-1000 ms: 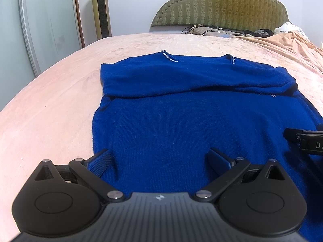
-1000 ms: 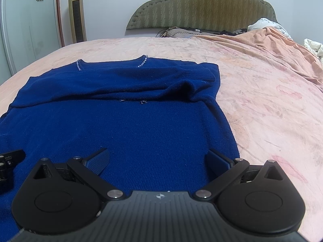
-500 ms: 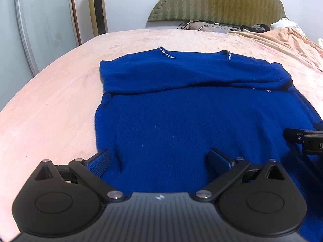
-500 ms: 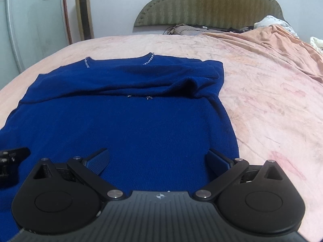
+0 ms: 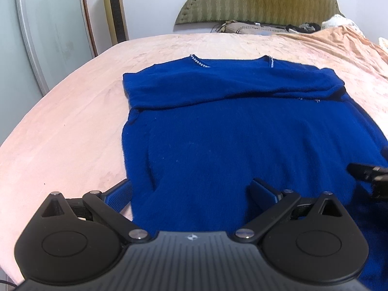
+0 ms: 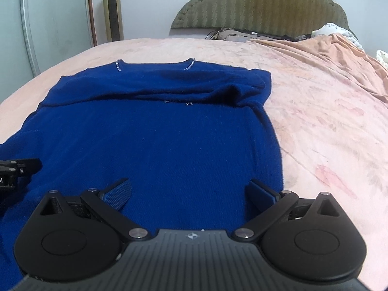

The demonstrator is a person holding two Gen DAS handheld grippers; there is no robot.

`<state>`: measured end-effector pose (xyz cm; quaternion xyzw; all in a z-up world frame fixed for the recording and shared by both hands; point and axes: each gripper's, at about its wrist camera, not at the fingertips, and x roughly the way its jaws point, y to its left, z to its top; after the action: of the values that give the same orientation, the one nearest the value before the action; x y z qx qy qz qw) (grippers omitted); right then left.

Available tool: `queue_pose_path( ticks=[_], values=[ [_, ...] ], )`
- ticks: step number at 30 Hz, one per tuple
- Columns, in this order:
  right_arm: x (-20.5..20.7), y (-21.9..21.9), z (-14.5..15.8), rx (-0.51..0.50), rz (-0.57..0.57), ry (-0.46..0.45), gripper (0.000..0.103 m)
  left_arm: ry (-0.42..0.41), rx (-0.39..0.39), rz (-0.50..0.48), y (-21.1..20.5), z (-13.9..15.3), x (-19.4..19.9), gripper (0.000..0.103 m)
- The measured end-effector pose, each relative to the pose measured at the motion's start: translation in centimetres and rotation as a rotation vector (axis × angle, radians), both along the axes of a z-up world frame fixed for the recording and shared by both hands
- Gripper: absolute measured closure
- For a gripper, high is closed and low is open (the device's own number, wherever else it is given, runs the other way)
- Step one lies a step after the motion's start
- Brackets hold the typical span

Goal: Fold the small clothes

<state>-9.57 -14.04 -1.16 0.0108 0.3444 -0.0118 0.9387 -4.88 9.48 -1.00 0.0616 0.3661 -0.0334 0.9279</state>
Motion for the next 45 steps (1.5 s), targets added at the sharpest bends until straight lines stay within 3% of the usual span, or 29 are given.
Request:
queue_pose_path(
  ticks=[4, 15, 28, 31, 36, 45],
  values=[
    [-1.7, -0.6, 0.7, 0.047, 0.011, -0.033, 0.0, 0.002, 0.0, -0.008, 0.5, 0.1, -0.2, 0.0],
    [-4.4, -0.8, 2.7, 0.037, 0.071, -0.067, 0.0, -0.014, 0.014, -0.018, 0.8, 0.5, -1.4, 0.0],
    [-5.7, -1.6, 3.3, 0.088, 0.109, -0.049, 0.0, -0.005, -0.013, 0.02, 2.4, 1.0, -2.0, 0.0],
    [-6.1, -2.2, 3.3, 0.131, 0.12, -0.039, 0.0, 0.015, -0.012, 0.0, 2.7, 1.1, -2.3, 0.0],
    [-7.2, -2.8, 3.7, 0.109, 0.142, -0.029, 0.0, 0.025, 0.011, -0.055, 4.7, 1.2, -4.1, 0.0],
    [-9.1, -6.7, 3.5, 0.202, 0.137, 0.052, 0.0, 0.122, -0.117, -0.073, 10.9, 1.7, -6.4, 0.0]
  ],
)
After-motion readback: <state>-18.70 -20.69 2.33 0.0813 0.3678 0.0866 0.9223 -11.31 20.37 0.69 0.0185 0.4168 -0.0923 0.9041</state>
